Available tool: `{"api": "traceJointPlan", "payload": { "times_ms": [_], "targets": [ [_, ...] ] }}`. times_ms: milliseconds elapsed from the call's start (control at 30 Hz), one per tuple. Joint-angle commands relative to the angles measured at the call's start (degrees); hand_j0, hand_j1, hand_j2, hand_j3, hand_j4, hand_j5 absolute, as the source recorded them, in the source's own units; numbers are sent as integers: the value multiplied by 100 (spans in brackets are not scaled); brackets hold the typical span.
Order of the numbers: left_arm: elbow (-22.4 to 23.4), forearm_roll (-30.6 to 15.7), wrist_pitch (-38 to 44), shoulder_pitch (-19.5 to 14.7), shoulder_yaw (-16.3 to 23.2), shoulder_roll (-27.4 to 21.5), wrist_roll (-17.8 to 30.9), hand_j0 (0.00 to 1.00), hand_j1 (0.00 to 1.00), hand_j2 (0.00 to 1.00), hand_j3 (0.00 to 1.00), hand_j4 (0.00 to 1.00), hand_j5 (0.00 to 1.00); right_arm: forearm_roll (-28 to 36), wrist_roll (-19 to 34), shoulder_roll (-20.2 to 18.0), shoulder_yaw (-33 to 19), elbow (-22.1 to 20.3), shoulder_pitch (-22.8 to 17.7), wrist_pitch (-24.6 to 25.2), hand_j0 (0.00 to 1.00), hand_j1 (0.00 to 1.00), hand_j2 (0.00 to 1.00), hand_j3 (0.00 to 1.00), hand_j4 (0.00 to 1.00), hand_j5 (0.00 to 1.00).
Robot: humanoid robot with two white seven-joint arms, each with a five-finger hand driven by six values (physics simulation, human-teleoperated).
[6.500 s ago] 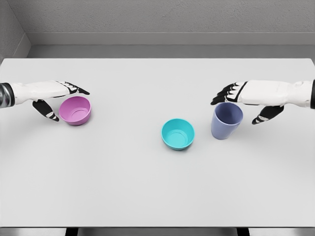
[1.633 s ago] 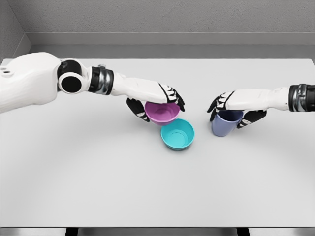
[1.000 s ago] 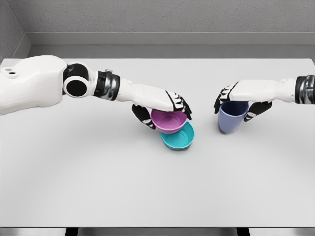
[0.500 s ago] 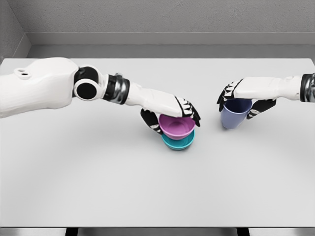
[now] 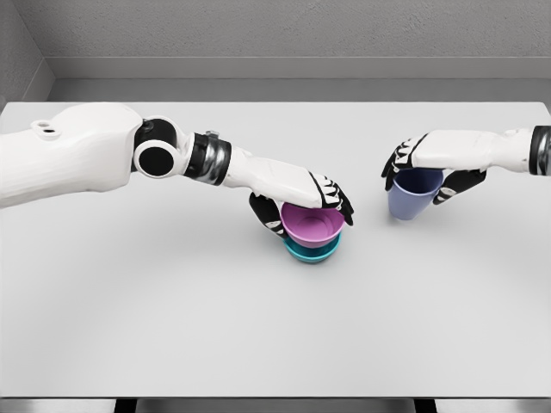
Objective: Stacking bowl and cup with both arms
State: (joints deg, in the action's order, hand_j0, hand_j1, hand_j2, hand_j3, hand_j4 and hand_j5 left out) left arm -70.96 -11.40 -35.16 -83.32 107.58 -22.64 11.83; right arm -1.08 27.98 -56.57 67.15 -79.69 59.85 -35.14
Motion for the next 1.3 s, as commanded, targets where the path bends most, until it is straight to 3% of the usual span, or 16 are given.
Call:
{"api": "traceJointPlan", "payload": {
  "times_ms": [0,167,200,233,767,1167,1267],
  "targets": [
    [4,-47,16,0,-9,5,-5,59,59,59,59,59,59,38,-3,-3,-9,-11,0,14,62,62,62,62,62,62],
    [4,-47,16,0,-9,5,-5,62,62,62,62,62,62,38,32,6,-18,-11,0,14,62,62,62,62,62,62],
    [12,-47,16,0,-9,5,-5,77,77,77,77,77,77,38,32,6,-27,-11,0,14,62,62,62,62,62,62],
    [12,-47,16,0,-9,5,-5,100,100,100,100,100,100,46,32,6,-27,-11,-9,14,62,62,62,62,62,62],
    [-14,-47,16,-61,-17,-144,-102,100,100,100,100,100,100,442,-38,6,-18,-11,-44,14,61,61,61,61,61,61],
    [-453,-117,16,-237,-140,-1691,-691,100,100,100,100,100,100,705,-64,24,-18,-64,0,14,61,61,61,61,61,61],
    [-655,-143,16,-167,-378,-2104,-691,100,100,100,100,100,100,767,-56,32,-18,-108,9,14,61,61,61,61,61,61]
  ]
}}
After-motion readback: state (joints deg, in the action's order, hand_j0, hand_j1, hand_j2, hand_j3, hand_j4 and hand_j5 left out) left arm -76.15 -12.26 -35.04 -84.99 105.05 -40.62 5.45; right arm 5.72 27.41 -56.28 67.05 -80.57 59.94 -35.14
